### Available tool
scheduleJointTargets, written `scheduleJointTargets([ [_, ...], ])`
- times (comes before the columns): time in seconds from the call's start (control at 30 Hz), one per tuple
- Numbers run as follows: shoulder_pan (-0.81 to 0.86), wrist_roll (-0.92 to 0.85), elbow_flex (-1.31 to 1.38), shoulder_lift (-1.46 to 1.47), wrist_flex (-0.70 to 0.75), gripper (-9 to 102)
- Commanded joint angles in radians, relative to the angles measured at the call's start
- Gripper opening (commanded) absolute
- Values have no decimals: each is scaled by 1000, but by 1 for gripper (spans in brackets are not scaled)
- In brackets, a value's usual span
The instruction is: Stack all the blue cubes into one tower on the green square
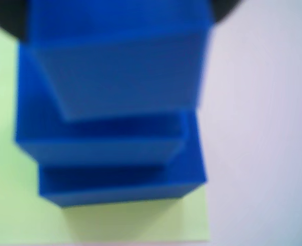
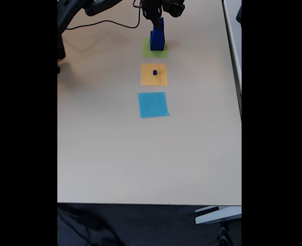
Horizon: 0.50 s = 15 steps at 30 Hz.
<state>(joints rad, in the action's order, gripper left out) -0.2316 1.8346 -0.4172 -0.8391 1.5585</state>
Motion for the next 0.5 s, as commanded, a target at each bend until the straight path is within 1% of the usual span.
scheduleJointTargets([
  [0.0,2,-2,28,-15,-2,6],
  [0.47,3,5,17,-8,-14,6],
])
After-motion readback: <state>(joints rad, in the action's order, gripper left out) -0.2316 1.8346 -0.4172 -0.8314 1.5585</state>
